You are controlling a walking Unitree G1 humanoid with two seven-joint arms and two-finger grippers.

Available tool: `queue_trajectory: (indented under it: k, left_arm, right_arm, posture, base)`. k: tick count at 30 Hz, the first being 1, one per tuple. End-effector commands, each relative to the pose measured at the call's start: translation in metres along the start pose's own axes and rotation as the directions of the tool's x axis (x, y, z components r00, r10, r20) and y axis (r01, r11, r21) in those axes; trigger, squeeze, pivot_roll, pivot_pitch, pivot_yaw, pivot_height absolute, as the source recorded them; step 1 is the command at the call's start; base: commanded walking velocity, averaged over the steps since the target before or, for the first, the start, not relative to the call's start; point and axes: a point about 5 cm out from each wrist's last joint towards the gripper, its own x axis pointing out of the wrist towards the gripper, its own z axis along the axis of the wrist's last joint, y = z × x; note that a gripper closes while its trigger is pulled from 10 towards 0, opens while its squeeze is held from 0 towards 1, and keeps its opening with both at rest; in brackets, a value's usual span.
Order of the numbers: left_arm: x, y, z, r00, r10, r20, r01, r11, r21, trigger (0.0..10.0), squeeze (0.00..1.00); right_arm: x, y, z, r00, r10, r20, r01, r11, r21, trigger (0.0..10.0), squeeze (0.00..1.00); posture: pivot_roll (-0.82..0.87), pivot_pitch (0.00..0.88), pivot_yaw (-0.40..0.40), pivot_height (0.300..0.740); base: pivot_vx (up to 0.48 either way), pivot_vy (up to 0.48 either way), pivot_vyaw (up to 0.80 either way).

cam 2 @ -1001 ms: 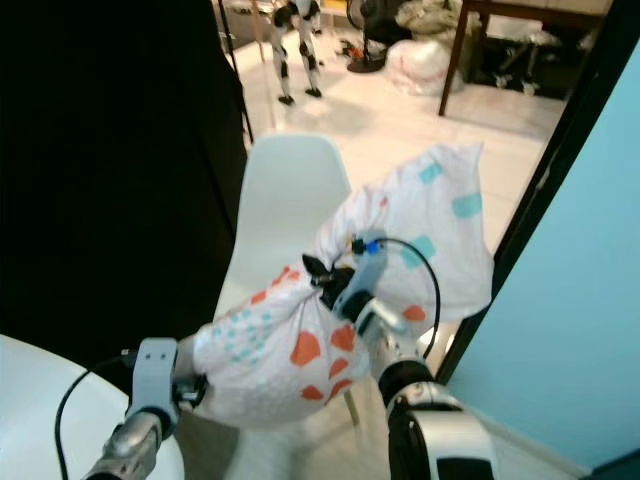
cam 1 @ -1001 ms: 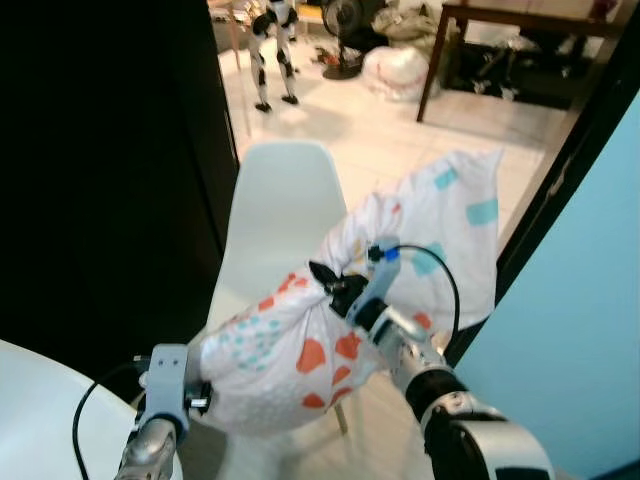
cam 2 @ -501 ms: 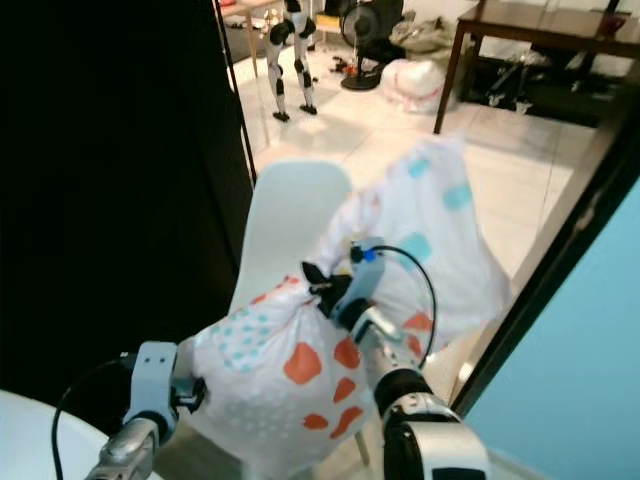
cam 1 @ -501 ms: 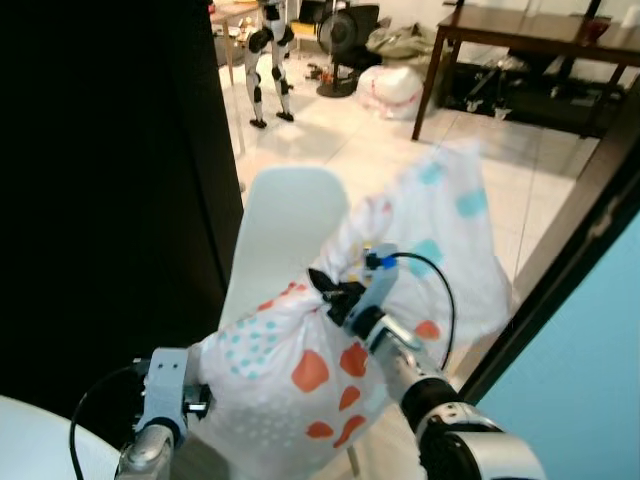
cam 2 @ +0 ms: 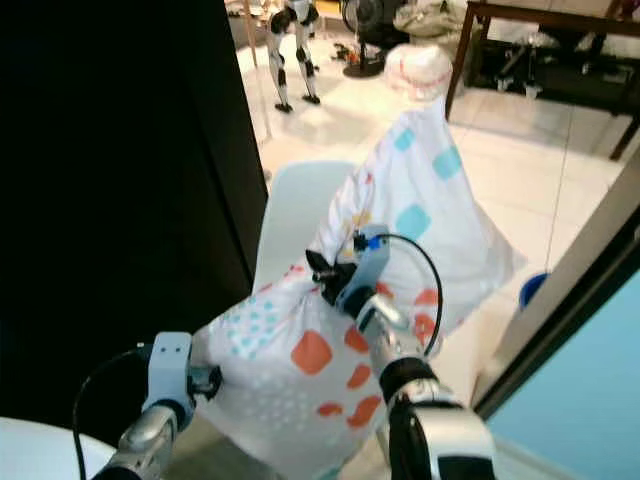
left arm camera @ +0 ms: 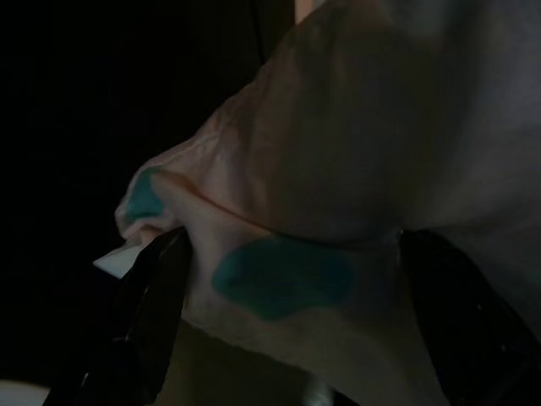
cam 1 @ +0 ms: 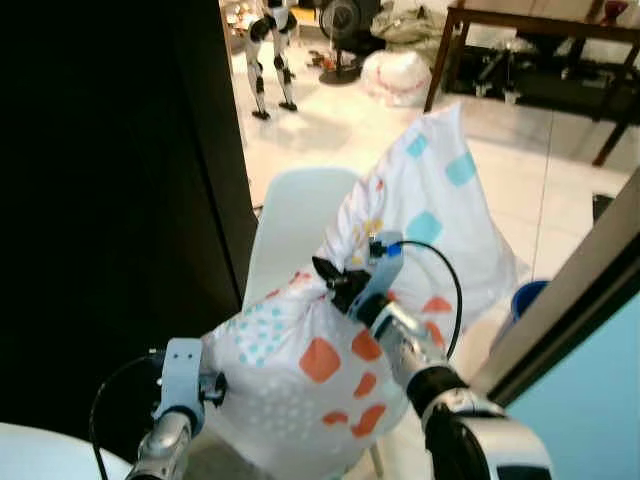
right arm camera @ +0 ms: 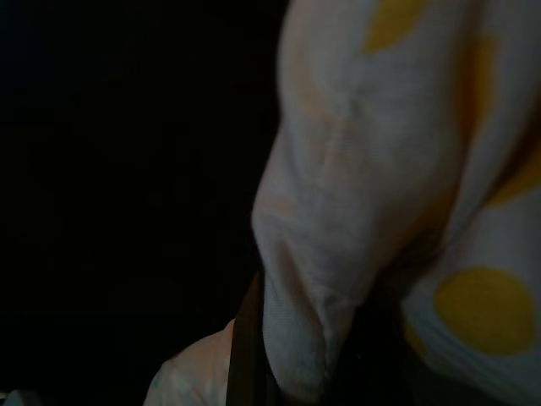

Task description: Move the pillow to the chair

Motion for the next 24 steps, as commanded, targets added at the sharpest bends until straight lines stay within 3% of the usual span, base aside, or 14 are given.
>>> queue_trajectory:
  k: [1, 9, 24]
  left_arm:
    - [-0.0012, -0.006, -0.0038, 1.0, -0.023, -0.014, 0.023, 1.0, 0.014, 10.0, 0.0]
    - [-0.001, -0.0082, -0.004, 1.0, -0.025, -0.018, 0.025, 1.0, 0.012, 10.0, 0.0]
    - [-0.0004, -0.002, -0.0039, 0.999, 0.026, -0.027, -0.027, 0.999, -0.037, 10.0, 0.0]
  right_arm:
    - [0.0081, 0.0088, 0.0155, 0.996, 0.058, 0.065, -0.055, 0.997, -0.049, 10.0, 0.0]
    - [0.0074, 0.0088, 0.0145, 0.996, 0.063, 0.058, -0.06, 0.997, -0.057, 10.0, 0.0]
    - [0.0068, 0.0106, 0.01, 0.996, 0.078, 0.031, -0.076, 0.994, -0.072, 10.0, 0.0]
  posture:
    - [-0.08, 0.042, 0.016, 0.74]
    - [-0.08, 0.043, 0.015, 0.74]
    - [-0.08, 0.037, 0.008, 0.74]
  base:
    - [0.0, 0.0, 0.0]
    - [0.0, -0.457, 0.0]
    - [0.0, 0.0, 0.0]
